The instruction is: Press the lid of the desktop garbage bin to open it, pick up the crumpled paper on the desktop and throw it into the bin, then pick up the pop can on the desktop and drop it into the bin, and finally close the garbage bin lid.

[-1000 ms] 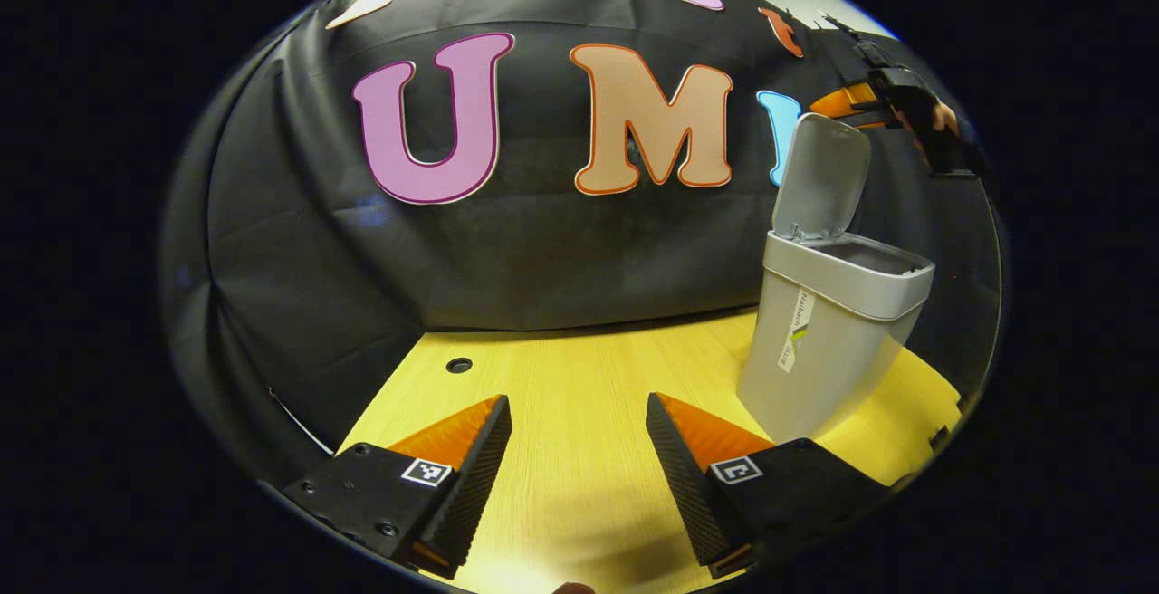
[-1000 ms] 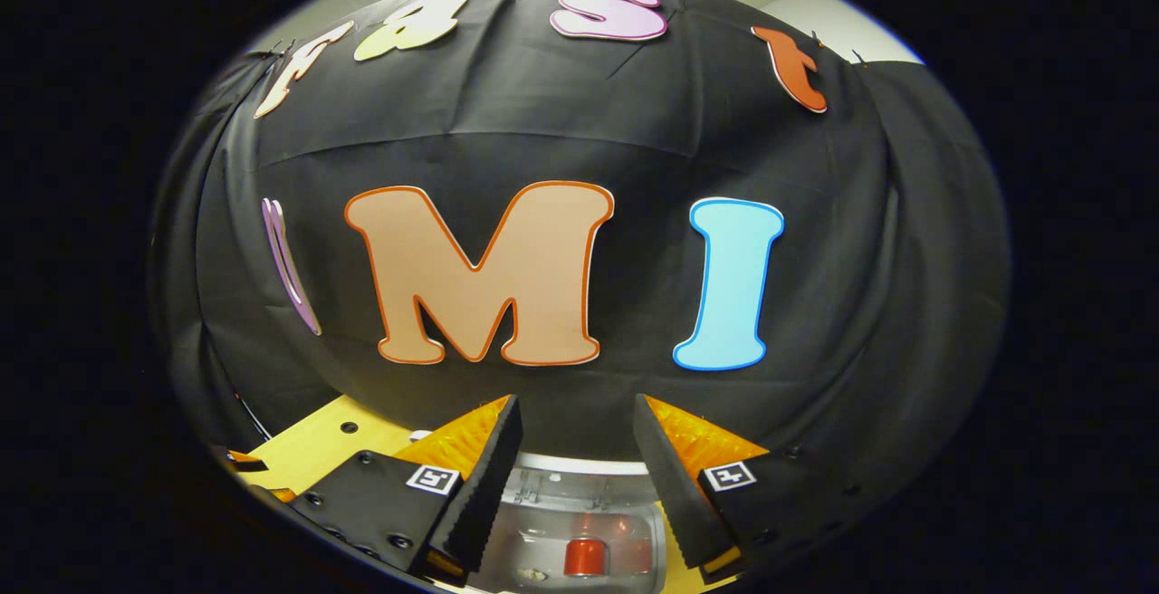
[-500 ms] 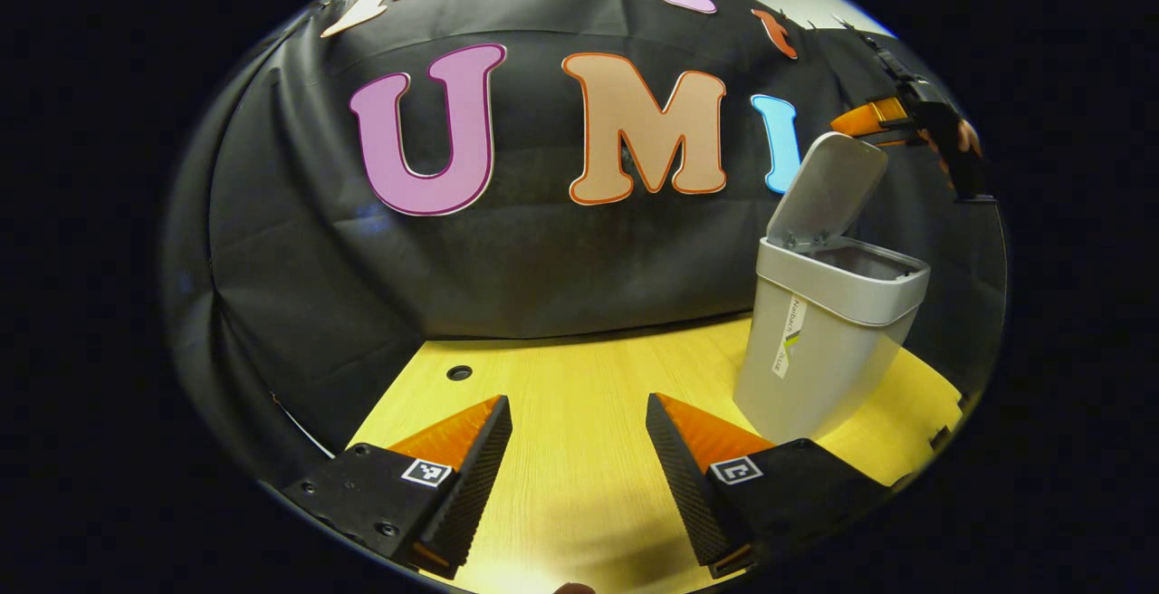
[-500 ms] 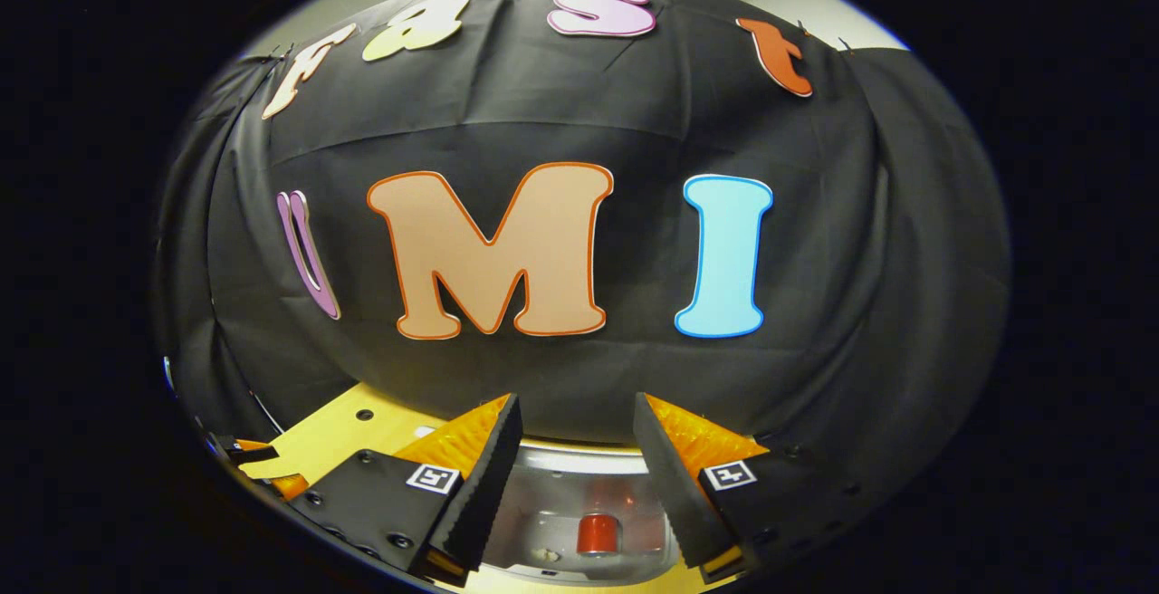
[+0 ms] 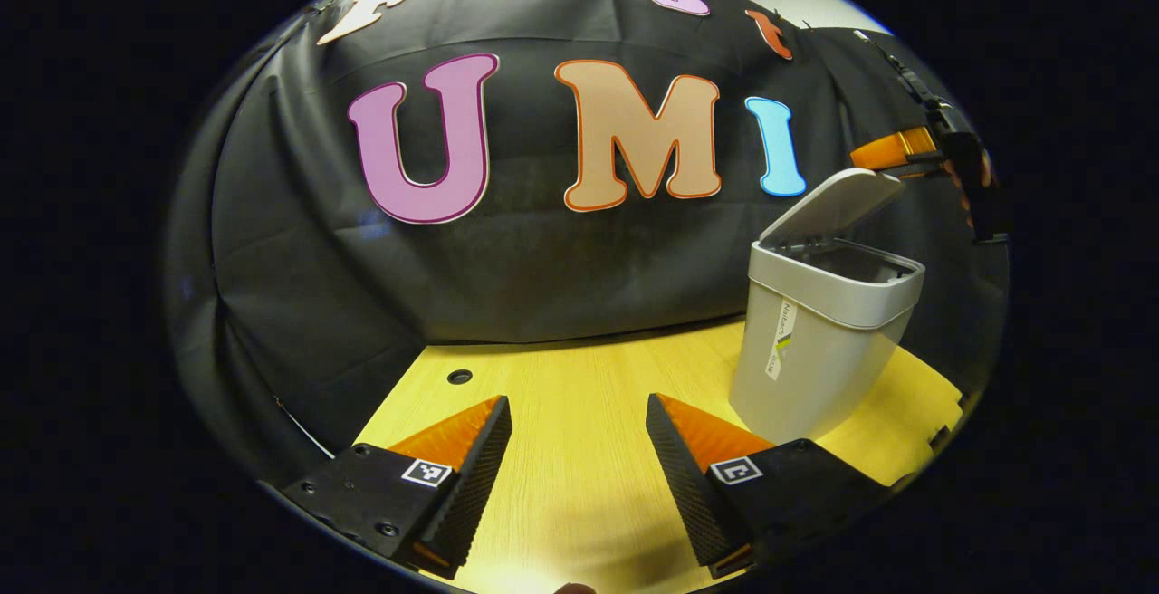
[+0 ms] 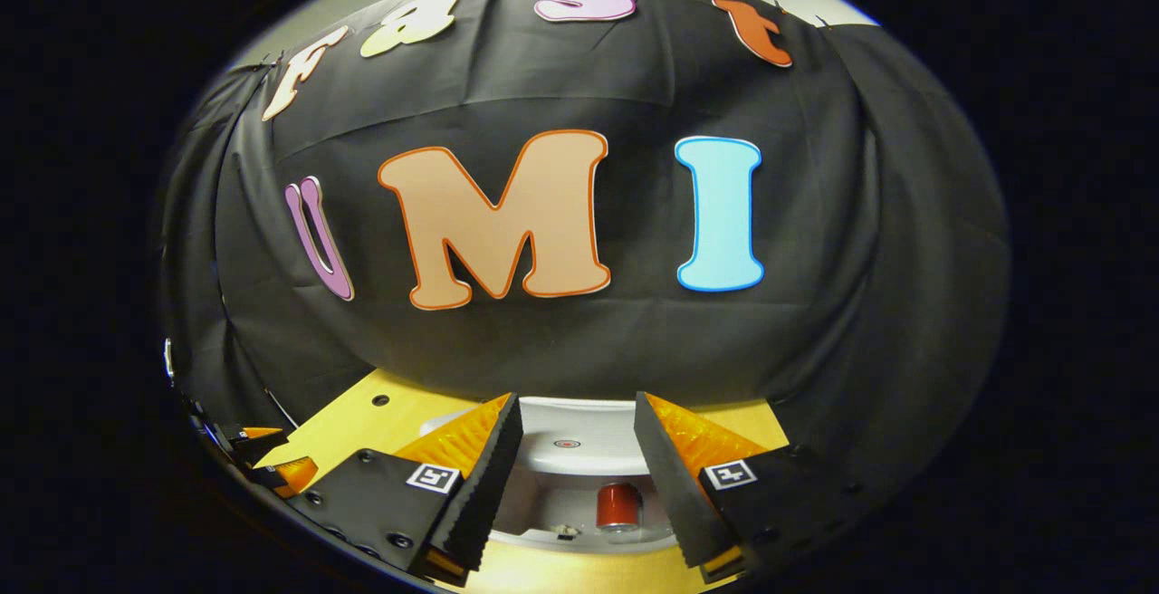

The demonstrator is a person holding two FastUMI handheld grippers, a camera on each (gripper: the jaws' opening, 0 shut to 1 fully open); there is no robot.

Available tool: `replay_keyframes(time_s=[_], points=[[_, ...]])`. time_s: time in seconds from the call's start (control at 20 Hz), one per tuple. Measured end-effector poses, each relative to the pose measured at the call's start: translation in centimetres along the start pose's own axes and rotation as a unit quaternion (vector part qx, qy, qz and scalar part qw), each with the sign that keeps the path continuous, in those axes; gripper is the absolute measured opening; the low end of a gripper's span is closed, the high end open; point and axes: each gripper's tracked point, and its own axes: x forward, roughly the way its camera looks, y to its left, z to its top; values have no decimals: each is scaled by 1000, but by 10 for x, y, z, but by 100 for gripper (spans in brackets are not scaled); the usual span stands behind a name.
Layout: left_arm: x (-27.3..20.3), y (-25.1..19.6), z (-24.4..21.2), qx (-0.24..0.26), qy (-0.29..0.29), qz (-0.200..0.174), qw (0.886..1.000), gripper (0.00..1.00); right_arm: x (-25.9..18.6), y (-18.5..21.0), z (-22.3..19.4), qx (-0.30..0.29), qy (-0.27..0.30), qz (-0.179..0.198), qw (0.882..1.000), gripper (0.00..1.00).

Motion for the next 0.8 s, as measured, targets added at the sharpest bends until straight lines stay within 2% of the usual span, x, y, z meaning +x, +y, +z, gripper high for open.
replay_keyframes(time_s=[0.5,0.7,0.8], points=[[0,-7,2,5,2,-1,1000,88,-5,2,-65,-13,54,-14,998,81],[0,-11,2,7,3,-4,1000,88,-4,2,-80,-5,68,-19,997,82],[1,-12,2,7,5,-4,1000,88,-5,2,-86,-3,74,-22,997,80]])
